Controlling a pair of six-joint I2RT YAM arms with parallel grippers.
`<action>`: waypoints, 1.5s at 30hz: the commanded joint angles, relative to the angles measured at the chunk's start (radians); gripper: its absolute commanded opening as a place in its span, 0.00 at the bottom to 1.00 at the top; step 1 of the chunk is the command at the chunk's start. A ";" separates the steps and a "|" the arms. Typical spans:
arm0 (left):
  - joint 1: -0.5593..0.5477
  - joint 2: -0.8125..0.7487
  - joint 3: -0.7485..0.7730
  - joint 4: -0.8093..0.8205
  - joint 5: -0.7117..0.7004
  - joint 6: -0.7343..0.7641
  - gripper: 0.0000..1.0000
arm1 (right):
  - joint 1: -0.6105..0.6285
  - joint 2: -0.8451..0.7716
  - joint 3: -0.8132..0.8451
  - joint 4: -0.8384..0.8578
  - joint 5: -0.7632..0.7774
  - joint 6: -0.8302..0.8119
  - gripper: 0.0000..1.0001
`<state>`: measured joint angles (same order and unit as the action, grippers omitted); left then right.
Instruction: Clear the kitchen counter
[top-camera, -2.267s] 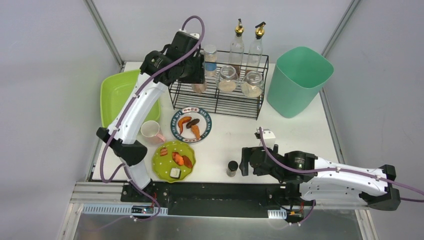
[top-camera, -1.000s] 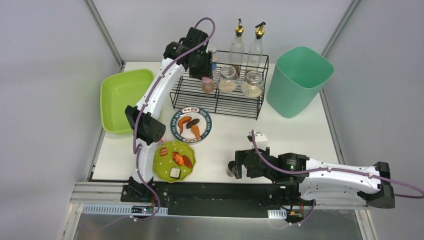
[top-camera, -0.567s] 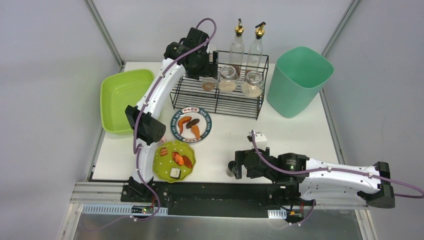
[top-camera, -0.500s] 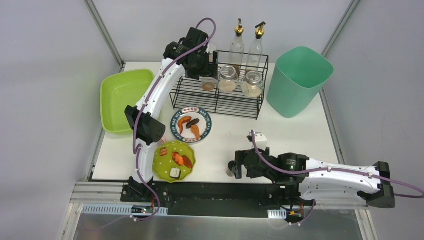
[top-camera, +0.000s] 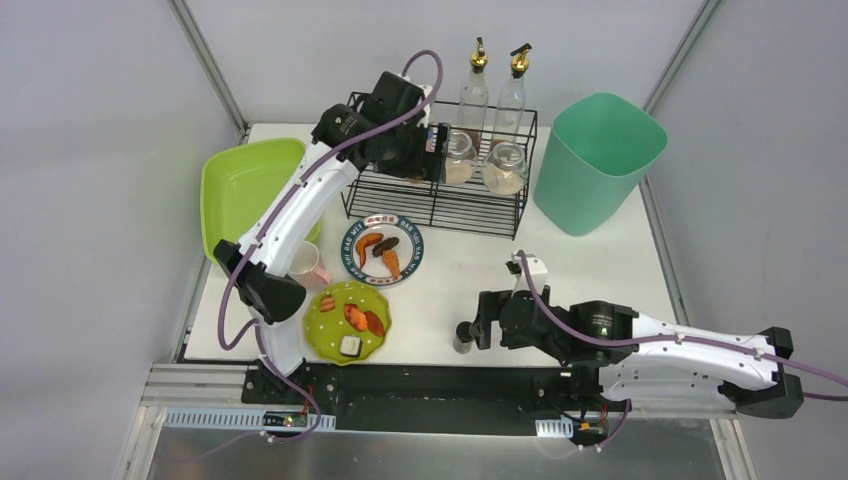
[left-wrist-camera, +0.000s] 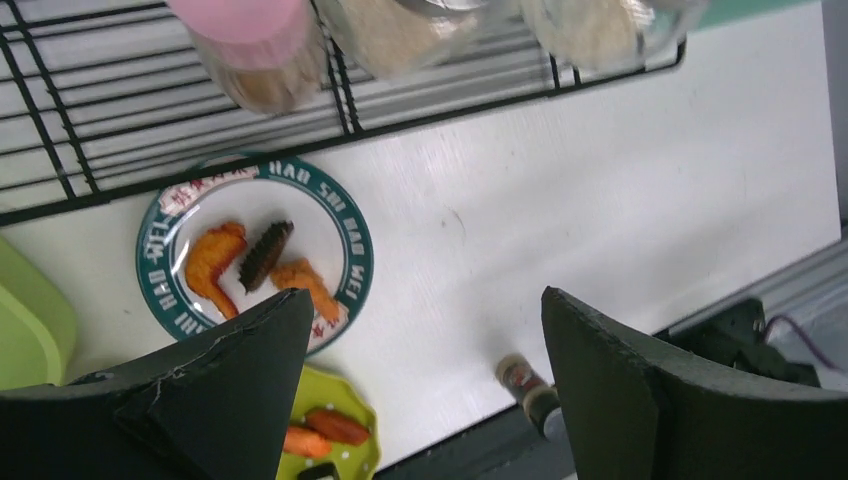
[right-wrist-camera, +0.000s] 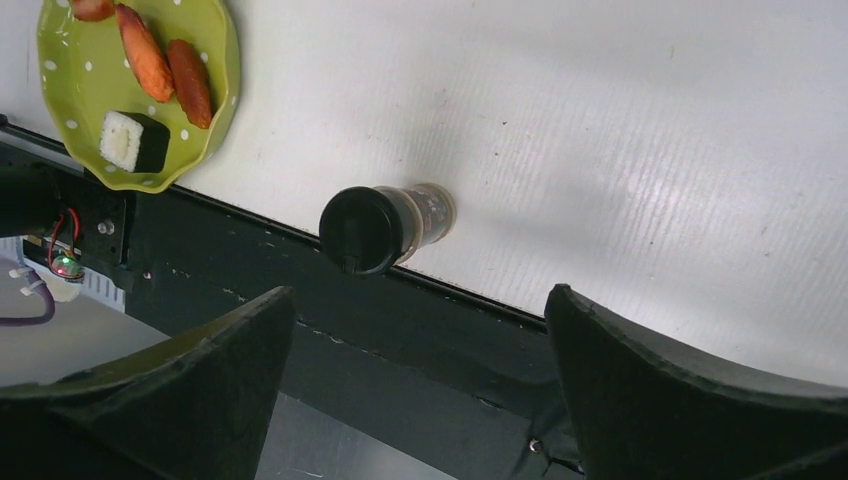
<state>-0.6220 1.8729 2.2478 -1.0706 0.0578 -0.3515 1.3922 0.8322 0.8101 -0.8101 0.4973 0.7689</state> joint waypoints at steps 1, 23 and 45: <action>-0.102 -0.104 -0.112 0.006 -0.052 0.036 0.87 | 0.004 -0.055 0.071 -0.105 0.097 0.000 0.99; -0.462 -0.286 -0.752 0.233 -0.071 -0.134 0.87 | -0.088 -0.159 0.127 -0.438 0.415 0.233 0.99; -0.658 -0.156 -0.781 0.303 -0.163 -0.352 0.98 | -0.527 -0.085 0.001 -0.114 0.136 -0.068 0.99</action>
<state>-1.2709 1.6905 1.4372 -0.7681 -0.0750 -0.6689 0.8761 0.7582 0.8146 -0.9569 0.6514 0.7273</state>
